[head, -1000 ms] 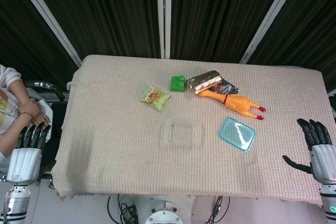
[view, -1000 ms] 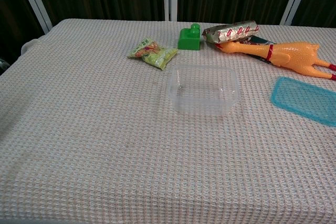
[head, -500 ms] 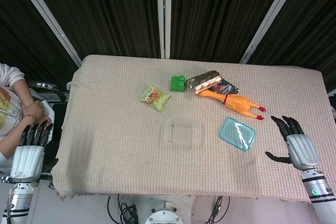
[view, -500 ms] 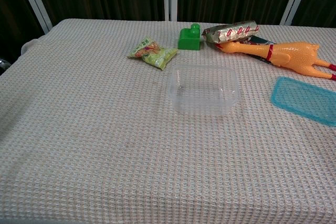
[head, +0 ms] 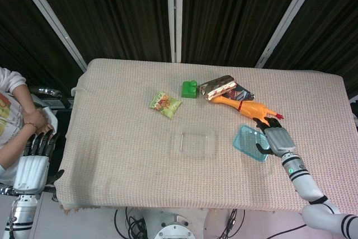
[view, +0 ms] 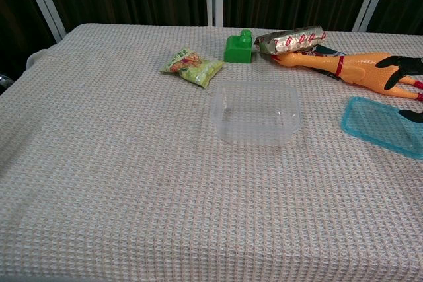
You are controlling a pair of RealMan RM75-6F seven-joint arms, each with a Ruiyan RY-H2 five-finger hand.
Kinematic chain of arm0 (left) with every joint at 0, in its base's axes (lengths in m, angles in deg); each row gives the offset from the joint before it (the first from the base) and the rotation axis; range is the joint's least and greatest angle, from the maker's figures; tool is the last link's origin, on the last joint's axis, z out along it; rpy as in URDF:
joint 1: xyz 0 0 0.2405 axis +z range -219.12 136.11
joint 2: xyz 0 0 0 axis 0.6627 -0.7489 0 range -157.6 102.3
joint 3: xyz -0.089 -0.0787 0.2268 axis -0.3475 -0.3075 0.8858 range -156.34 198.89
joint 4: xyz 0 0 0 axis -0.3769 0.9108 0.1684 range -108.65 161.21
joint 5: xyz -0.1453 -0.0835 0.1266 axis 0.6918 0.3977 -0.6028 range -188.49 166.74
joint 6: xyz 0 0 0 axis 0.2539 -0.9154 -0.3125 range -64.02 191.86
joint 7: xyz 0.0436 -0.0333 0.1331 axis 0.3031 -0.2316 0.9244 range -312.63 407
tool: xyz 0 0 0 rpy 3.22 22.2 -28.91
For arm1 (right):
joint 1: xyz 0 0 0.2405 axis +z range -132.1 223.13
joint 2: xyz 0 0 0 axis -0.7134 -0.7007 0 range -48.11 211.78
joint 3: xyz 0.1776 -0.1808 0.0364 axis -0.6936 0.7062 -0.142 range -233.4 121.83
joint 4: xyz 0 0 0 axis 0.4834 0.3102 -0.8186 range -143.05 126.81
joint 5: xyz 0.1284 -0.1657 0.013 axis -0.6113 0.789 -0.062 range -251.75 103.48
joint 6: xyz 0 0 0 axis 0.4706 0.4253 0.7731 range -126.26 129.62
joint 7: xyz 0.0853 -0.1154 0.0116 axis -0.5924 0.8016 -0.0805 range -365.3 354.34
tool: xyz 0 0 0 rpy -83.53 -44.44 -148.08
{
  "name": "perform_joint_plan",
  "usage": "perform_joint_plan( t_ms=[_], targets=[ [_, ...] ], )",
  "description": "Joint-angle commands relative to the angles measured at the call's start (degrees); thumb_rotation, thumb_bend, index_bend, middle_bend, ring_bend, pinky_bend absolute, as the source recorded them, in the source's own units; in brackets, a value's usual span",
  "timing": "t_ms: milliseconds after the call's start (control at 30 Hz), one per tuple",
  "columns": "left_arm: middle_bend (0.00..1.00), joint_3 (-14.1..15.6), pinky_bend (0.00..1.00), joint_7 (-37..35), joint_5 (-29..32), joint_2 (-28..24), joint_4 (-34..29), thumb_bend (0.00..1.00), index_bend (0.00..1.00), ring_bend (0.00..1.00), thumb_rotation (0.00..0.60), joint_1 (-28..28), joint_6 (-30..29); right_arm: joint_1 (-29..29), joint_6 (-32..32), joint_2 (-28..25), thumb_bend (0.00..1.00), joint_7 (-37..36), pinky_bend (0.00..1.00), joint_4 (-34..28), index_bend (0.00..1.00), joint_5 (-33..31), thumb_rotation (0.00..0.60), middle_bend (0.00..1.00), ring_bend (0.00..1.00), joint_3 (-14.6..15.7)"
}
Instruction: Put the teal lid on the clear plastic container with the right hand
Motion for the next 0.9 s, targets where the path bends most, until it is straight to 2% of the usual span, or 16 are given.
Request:
perform_joint_plan(
  t_ms=[33, 433, 900],
  targets=[
    [0.02, -0.07, 0.00, -0.18, 0.21, 0.04, 0.19, 0.04, 0.07, 0.00, 0.600, -0.06, 0.18, 0.96, 0.66, 1.66, 0.33, 0.76, 0.00, 1.68, 0.00, -1.22, 0.600, 0.22, 0.00, -0.38],
    [0.02, -0.21, 0.00, -0.11, 0.22, -0.02, 0.33, 0.04, 0.07, 0.00, 0.600, -0.39, 0.54, 2.70, 3.57, 3.74, 0.33, 0.50, 0.00, 4.54, 0.00, -2.33, 0.600, 0.22, 0.00, 0.76],
    [0.02, -0.09, 0.00, 0.20, 0.18, -0.10, 0.03, 0.04, 0.07, 0.00, 0.600, -0.28, 0.40, 1.28, 0.08, 2.04, 0.33, -3.02, 0.00, 0.83, 0.00, 3.88, 0.600, 0.23, 0.00, 3.57]
  ],
)
